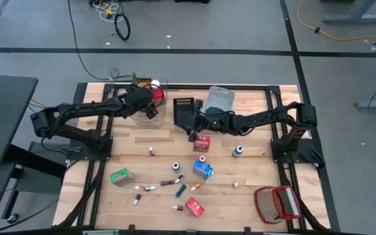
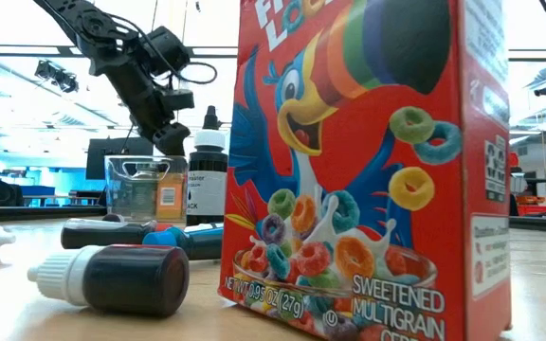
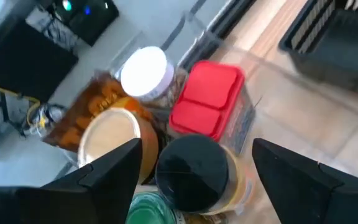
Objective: Pick & Place Kitchen Items
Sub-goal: Put the large black food coloring bottle into the black bin
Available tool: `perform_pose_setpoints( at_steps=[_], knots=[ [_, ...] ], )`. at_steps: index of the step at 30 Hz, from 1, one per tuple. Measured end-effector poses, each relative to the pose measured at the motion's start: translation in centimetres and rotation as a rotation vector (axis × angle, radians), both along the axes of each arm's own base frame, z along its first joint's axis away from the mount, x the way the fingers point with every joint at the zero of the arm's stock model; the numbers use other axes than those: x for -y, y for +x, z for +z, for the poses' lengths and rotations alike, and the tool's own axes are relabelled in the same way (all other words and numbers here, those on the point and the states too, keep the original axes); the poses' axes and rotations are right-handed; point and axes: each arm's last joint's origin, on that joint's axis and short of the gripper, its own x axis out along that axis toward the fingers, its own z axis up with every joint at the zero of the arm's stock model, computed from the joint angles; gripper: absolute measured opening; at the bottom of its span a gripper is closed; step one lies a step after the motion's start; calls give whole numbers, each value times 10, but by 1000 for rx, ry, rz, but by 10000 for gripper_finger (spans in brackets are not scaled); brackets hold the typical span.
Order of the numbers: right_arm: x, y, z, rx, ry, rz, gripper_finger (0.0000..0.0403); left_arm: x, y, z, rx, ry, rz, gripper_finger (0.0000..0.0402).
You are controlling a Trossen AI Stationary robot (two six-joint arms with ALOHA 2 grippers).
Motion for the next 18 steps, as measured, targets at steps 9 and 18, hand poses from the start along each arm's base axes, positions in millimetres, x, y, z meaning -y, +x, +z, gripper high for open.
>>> perform_pose_setpoints(
  at_steps=[9, 18],
  knots=[
    [-4, 1, 0, 12, 68, 140, 315, 36, 1, 51, 219, 40, -184, 311],
    [-8, 1, 1, 36, 167, 153, 315, 72, 6, 68, 395, -137, -561, 311]
  ],
)
